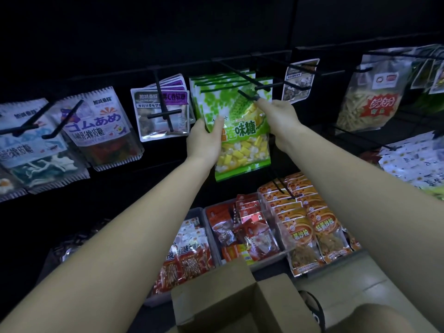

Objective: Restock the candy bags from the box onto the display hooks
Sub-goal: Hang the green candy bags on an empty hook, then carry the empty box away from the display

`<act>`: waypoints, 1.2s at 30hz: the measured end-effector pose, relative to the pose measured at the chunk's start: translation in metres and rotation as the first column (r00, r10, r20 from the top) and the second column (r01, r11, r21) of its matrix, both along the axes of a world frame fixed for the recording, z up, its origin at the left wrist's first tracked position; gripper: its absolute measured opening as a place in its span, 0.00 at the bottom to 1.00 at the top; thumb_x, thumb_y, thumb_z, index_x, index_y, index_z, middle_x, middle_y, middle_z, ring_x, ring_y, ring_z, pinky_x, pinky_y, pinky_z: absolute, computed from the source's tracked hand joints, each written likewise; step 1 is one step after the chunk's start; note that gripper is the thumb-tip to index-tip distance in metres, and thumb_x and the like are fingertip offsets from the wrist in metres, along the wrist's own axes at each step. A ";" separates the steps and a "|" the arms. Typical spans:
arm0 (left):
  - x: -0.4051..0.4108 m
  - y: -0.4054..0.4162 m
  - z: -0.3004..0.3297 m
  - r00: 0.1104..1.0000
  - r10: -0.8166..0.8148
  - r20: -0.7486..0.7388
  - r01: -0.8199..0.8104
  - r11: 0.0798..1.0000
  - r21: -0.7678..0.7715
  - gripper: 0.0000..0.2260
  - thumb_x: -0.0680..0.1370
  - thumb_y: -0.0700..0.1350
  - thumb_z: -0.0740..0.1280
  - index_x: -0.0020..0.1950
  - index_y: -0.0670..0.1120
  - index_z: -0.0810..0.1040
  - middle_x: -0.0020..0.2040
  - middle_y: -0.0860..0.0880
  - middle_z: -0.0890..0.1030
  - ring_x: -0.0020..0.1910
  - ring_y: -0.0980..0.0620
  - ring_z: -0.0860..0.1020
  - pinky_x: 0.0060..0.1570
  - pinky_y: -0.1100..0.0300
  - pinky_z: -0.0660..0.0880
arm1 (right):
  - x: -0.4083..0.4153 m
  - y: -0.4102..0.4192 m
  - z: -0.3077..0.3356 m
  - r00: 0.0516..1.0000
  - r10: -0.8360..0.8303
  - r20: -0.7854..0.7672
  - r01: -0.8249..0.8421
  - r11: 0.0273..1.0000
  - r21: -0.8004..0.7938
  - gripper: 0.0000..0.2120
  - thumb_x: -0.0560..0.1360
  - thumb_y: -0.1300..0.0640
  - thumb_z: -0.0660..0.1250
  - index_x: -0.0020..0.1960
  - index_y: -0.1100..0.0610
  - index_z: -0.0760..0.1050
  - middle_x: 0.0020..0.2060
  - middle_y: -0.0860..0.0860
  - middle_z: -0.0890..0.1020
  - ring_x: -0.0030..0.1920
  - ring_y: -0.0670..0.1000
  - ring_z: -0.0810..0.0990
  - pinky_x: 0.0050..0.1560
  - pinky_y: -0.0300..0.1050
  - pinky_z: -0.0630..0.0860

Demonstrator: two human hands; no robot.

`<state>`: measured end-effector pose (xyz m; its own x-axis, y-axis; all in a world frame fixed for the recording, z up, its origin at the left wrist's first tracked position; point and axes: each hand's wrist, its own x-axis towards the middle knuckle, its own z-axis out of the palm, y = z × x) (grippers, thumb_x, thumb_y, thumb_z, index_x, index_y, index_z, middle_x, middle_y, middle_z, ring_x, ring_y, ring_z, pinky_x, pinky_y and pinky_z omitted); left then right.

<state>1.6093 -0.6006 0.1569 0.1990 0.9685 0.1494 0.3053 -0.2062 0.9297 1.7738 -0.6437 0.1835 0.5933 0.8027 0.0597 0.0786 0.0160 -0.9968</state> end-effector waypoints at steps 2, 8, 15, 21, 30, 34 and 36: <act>0.000 0.002 0.001 0.999 0.013 -0.045 -0.013 1.000 0.014 0.33 0.83 0.64 0.60 0.80 0.42 0.65 0.77 0.44 0.71 0.76 0.43 0.70 0.74 0.46 0.69 | -0.001 0.003 -0.006 0.999 -0.032 0.008 0.032 0.999 0.003 0.16 0.79 0.45 0.70 0.47 0.54 0.67 0.45 0.54 0.70 0.46 0.52 0.70 0.52 0.48 0.66; -0.017 -0.012 -0.009 0.995 0.026 -0.096 -0.016 0.995 0.102 0.18 0.83 0.59 0.64 0.60 0.45 0.75 0.49 0.52 0.78 0.50 0.49 0.79 0.44 0.57 0.70 | -0.015 -0.019 -0.055 0.962 -0.198 0.190 0.226 0.964 -0.140 0.24 0.81 0.38 0.63 0.61 0.58 0.72 0.54 0.54 0.80 0.55 0.55 0.79 0.57 0.51 0.75; -0.077 -0.058 -0.102 0.954 -0.019 -0.300 0.020 1.000 0.000 0.21 0.81 0.54 0.69 0.67 0.43 0.70 0.61 0.45 0.78 0.58 0.47 0.78 0.57 0.49 0.77 | -0.054 -0.108 -0.180 0.870 -0.088 0.486 0.279 0.899 -0.337 0.25 0.82 0.47 0.67 0.71 0.62 0.68 0.65 0.59 0.76 0.64 0.59 0.76 0.64 0.57 0.75; -0.154 -0.136 -0.211 0.671 -0.208 -0.711 0.042 0.969 -0.243 0.35 0.77 0.56 0.74 0.77 0.48 0.61 0.74 0.43 0.69 0.71 0.43 0.72 0.65 0.50 0.74 | -0.078 -0.184 -0.265 0.794 0.361 0.489 0.180 0.628 -0.757 0.40 0.77 0.46 0.71 0.81 0.57 0.54 0.77 0.60 0.65 0.77 0.62 0.64 0.74 0.57 0.69; -0.222 -0.213 -0.304 0.569 -0.260 -0.780 -0.206 0.873 -0.441 0.44 0.74 0.60 0.72 0.81 0.50 0.50 0.75 0.40 0.62 0.75 0.38 0.64 0.71 0.48 0.68 | -0.090 -0.235 -0.322 0.868 0.459 0.192 -0.017 0.413 -0.911 0.38 0.78 0.41 0.68 0.81 0.55 0.57 0.72 0.59 0.75 0.72 0.61 0.74 0.68 0.50 0.72; -0.237 -0.231 -0.316 0.642 -0.155 -0.751 -0.289 0.858 -0.424 0.46 0.76 0.54 0.75 0.83 0.48 0.47 0.79 0.37 0.51 0.78 0.35 0.56 0.76 0.46 0.62 | -0.116 -0.244 -0.333 0.868 0.477 0.140 -0.060 0.381 -0.923 0.49 0.73 0.37 0.71 0.82 0.54 0.49 0.75 0.62 0.67 0.76 0.65 0.66 0.73 0.54 0.69; -0.253 -0.241 -0.321 0.695 -0.135 -0.706 -0.320 0.821 -0.472 0.46 0.76 0.53 0.75 0.82 0.47 0.48 0.79 0.37 0.53 0.77 0.35 0.60 0.71 0.46 0.67 | -0.128 -0.250 -0.345 0.849 0.515 0.114 -0.078 0.336 -0.939 0.44 0.76 0.47 0.70 0.83 0.56 0.50 0.74 0.62 0.70 0.74 0.64 0.70 0.72 0.54 0.71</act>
<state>1.3568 -0.8412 -0.1644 -0.0753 0.8516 -0.5187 0.8765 0.3046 0.3728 1.6457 -0.8941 -0.1619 0.4106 0.6225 -0.6663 0.5860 -0.7400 -0.3303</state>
